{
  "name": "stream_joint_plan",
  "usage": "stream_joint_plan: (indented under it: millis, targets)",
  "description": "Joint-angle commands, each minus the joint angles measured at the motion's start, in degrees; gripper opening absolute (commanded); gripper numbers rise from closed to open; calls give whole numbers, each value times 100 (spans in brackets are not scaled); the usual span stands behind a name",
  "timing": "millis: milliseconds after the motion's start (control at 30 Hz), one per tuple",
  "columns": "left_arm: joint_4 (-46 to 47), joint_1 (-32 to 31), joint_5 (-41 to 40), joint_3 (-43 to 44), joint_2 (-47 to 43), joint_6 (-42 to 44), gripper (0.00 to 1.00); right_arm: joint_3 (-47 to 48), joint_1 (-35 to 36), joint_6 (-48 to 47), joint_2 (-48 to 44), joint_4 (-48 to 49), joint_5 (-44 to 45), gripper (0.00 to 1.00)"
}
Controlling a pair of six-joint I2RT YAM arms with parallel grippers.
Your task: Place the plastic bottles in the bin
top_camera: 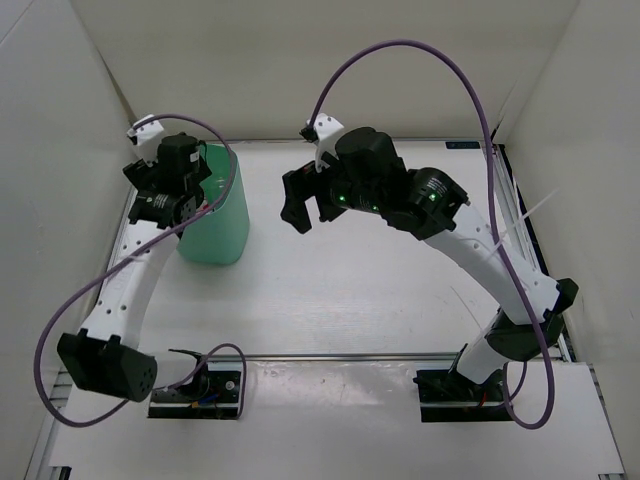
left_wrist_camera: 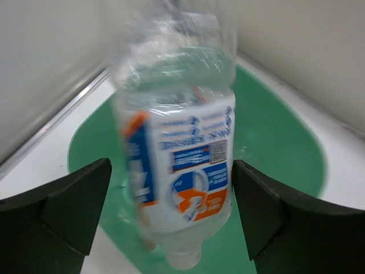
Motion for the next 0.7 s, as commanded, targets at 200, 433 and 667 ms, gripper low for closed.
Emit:
stream_joint_plan:
  millis: [200,433,667]
  targets:
    - [95,102,-452,935,-758,483,100,135,-229,504,-182,-536,555,100]
    - [-764,102,277,-979,-2585,-613,100,278,-1862,1094,162,-1128,-2285,100]
    - [-2436,102,-598,-2975,-3869,-1722,100,-954,-2365,1305,-85,-607,-2855,100]
